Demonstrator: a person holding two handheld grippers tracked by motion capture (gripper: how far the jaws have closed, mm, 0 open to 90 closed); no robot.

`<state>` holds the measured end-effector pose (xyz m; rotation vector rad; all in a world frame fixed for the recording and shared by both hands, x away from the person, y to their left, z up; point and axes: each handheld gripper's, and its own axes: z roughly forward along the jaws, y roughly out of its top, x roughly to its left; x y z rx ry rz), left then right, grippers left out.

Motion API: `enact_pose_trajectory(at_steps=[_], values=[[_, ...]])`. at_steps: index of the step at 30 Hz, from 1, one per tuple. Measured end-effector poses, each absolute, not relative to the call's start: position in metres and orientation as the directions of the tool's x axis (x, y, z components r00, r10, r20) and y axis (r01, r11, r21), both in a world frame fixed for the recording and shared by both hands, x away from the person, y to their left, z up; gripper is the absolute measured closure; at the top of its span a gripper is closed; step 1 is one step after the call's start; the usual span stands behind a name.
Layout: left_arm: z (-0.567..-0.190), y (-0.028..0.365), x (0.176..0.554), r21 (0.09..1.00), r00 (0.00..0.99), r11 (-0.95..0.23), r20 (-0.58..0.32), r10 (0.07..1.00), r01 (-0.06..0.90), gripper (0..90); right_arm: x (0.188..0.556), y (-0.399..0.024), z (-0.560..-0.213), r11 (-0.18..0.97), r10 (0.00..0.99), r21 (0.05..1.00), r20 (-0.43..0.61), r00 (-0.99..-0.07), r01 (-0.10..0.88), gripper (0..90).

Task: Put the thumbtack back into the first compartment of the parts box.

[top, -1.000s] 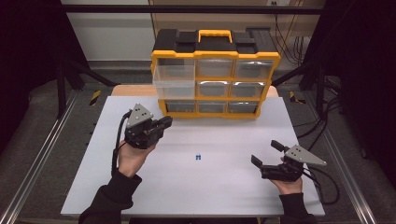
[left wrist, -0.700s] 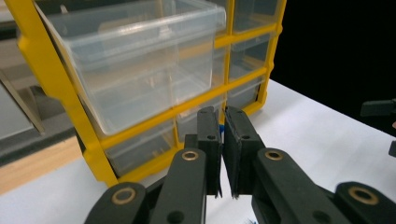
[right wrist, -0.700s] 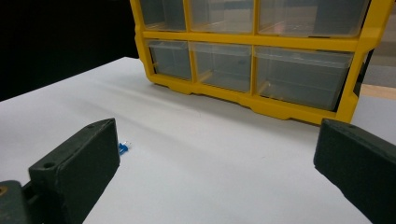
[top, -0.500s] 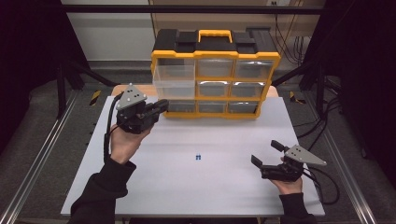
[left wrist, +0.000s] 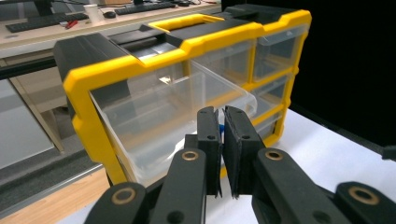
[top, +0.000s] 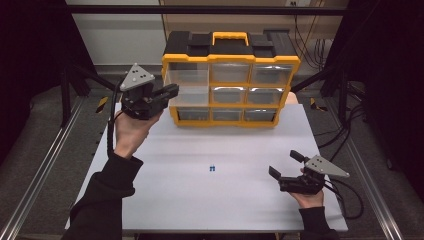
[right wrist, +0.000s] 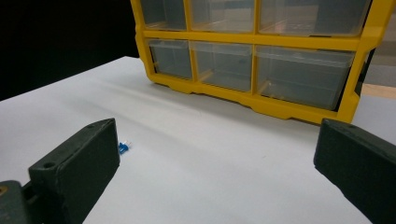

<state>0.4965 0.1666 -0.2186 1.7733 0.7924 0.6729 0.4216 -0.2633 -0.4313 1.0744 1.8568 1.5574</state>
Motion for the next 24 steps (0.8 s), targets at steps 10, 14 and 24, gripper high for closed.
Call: enact_pose_trajectory(at_steps=[10,14,24], values=[[-0.208,0.157,0.519,0.937,0.607,-0.303,0.14,0.783,0.174,84.4,0.422,-0.263,-0.432,0.042,0.809,0.967,0.114,-0.576,0.25,1.3],[-0.206,0.152,0.528,0.935,0.596,-0.311,0.154,0.788,0.169,84.4,0.422,-0.264,-0.431,0.042,0.809,0.967,0.114,-0.576,0.25,1.3],[-0.215,0.148,0.551,0.914,0.568,-0.342,0.166,0.806,0.218,84.3,0.423,-0.265,-0.432,0.056,0.807,0.97,0.095,-0.582,0.236,1.3]])
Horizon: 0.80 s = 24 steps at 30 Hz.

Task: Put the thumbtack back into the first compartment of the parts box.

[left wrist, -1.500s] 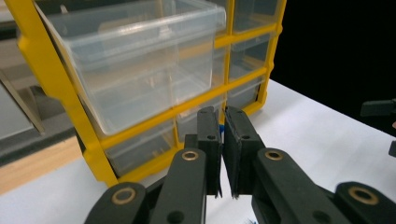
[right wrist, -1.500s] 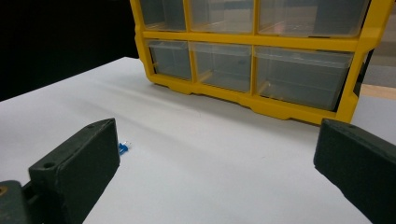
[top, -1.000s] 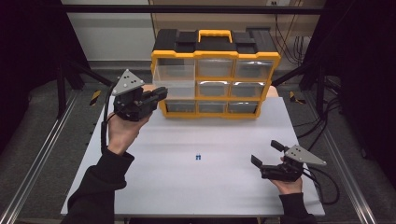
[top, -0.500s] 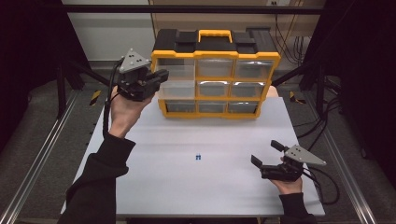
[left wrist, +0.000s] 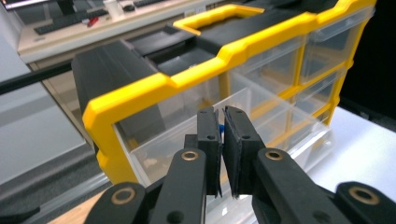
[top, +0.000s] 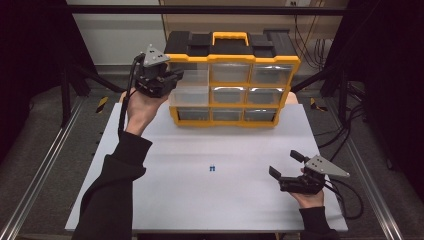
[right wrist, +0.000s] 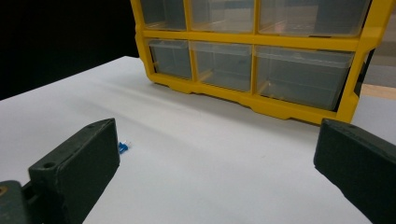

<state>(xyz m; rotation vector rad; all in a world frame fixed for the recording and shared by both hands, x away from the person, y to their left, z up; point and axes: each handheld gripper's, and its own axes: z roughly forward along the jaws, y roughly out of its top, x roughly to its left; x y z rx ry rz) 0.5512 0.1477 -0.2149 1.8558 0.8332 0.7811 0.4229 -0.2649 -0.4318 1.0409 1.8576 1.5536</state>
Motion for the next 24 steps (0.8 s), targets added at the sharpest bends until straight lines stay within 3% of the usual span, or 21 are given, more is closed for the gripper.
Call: enact_pose_trajectory(at_steps=[16,24], values=[[-0.229,0.147,0.566,0.885,0.534,-0.359,0.159,0.83,0.296,83.6,0.422,-0.264,-0.432,0.04,0.808,0.97,0.111,-0.578,0.241,1.3],[-0.222,0.153,0.559,0.899,0.524,-0.341,0.158,0.837,0.275,72.7,0.423,-0.265,-0.431,0.041,0.808,0.971,0.107,-0.579,0.236,1.3]])
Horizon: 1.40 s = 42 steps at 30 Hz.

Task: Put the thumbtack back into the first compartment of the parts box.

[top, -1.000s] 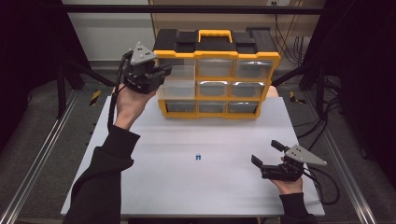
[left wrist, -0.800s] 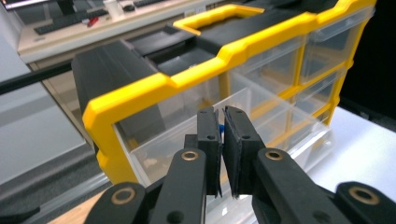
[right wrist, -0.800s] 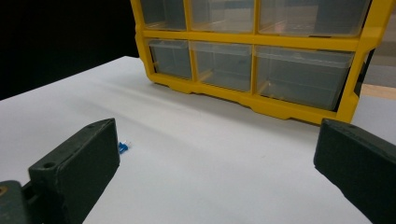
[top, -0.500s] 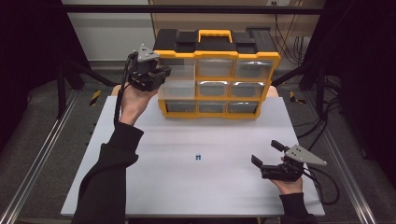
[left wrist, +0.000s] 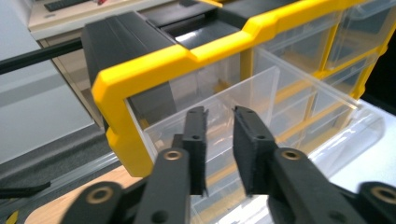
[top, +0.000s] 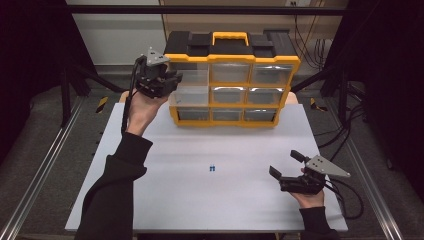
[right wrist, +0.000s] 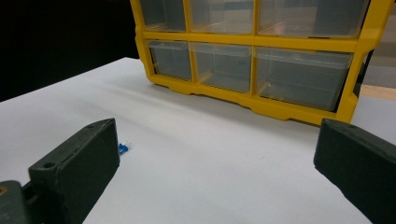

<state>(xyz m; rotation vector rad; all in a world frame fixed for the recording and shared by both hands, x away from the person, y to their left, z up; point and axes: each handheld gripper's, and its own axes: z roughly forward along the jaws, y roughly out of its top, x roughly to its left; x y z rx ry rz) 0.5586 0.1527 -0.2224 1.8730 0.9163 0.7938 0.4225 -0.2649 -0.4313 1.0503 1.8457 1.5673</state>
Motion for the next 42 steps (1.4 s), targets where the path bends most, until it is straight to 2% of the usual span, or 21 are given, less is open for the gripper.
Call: enact_pose_trajectory(at_steps=[7,11,22,27,32,37,42], values=[[-0.213,0.166,0.534,0.944,0.556,-0.264,0.115,0.823,0.196,52.7,0.422,-0.265,-0.431,0.036,0.81,0.971,0.111,-0.575,0.238,1.3],[-0.213,0.175,0.518,0.964,0.579,-0.209,0.078,0.812,0.164,47.2,0.422,-0.265,-0.431,0.035,0.809,0.97,0.114,-0.576,0.241,1.3],[-0.233,0.187,0.493,0.981,0.609,-0.159,0.06,0.791,0.11,26.0,0.422,-0.265,-0.431,0.038,0.81,0.97,0.111,-0.576,0.24,1.3],[-0.249,0.185,0.486,0.98,0.607,-0.17,0.074,0.792,0.102,16.6,0.422,-0.265,-0.431,0.037,0.81,0.97,0.11,-0.576,0.239,1.3],[-0.264,0.181,0.482,0.976,0.602,-0.172,0.058,0.796,0.135,8.3,0.422,-0.265,-0.431,0.038,0.809,0.97,0.111,-0.577,0.24,1.3],[-0.281,0.177,0.478,0.971,0.61,-0.168,0.031,0.792,0.17,2.6,0.422,-0.265,-0.431,0.037,0.811,0.971,0.109,-0.575,0.236,1.3],[-0.297,0.174,0.475,0.969,0.625,-0.169,0.02,0.78,0.18,0.5,0.422,-0.265,-0.431,0.038,0.81,0.971,0.108,-0.576,0.236,1.3]])
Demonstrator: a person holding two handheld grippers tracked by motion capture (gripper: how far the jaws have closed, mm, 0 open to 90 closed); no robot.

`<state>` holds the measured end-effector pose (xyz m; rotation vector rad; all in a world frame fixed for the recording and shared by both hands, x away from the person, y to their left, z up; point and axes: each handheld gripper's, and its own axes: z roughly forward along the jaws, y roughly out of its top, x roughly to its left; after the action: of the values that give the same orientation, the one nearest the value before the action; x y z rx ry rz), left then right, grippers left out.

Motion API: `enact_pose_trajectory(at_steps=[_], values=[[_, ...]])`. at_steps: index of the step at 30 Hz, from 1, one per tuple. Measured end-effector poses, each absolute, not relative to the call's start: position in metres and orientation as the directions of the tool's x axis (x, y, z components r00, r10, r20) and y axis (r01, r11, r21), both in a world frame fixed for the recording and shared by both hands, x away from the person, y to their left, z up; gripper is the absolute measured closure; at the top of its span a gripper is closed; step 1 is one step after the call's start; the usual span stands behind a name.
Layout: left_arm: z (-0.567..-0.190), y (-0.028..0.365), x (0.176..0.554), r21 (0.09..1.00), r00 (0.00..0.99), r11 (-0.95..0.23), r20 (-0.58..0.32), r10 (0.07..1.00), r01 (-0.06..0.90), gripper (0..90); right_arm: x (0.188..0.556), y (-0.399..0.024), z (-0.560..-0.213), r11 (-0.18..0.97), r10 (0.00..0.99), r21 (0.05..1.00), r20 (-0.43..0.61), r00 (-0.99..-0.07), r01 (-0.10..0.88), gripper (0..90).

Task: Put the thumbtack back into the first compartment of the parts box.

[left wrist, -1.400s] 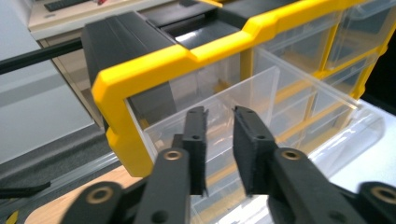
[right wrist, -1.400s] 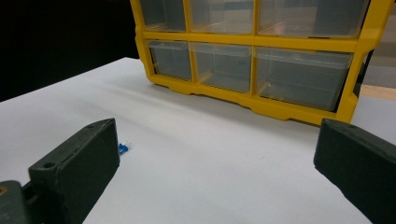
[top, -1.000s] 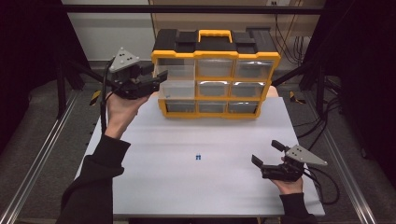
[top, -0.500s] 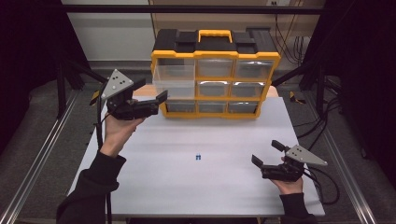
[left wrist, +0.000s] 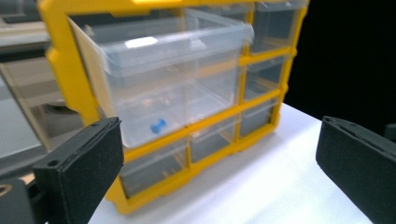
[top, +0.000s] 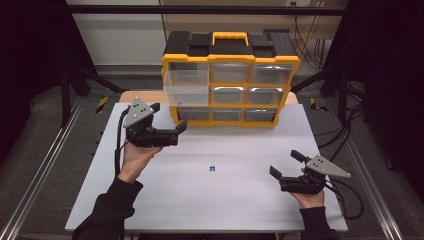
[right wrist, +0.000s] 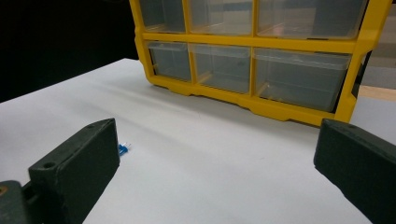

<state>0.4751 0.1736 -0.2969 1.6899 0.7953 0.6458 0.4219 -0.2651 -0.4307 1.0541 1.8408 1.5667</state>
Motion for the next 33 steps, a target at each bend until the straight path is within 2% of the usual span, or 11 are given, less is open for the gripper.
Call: enact_pose_trajectory(at_steps=[7,15,16,26,28,33], values=[[-0.326,0.169,0.47,0.964,0.645,-0.179,0.01,0.764,0.198,0.1,0.421,-0.265,-0.43,0.027,0.807,0.971,0.118,-0.579,0.236,1.3],[-0.361,0.161,0.472,0.956,0.65,-0.153,-0.048,0.759,0.249,0.2,0.421,-0.265,-0.431,0.045,0.808,0.969,0.106,-0.579,0.241,1.3],[-0.365,0.16,0.472,0.953,0.653,-0.158,-0.051,0.755,0.257,0.2,0.42,-0.264,-0.431,0.026,0.805,0.967,0.131,-0.579,0.254,1.3],[-0.396,0.139,0.475,0.93,0.661,-0.203,-0.054,0.749,0.306,0.9,0.421,-0.264,-0.431,0.026,0.804,0.967,0.13,-0.58,0.253,1.3],[-0.401,0.134,0.477,0.922,0.665,-0.219,-0.053,0.745,0.319,1.0,0.422,-0.266,-0.432,0.061,0.807,0.969,0.095,-0.583,0.241,1.3],[-0.412,0.123,0.48,0.907,0.665,-0.243,-0.053,0.745,0.343,1.1,0.422,-0.265,-0.432,0.061,0.807,0.97,0.089,-0.584,0.233,1.3]])
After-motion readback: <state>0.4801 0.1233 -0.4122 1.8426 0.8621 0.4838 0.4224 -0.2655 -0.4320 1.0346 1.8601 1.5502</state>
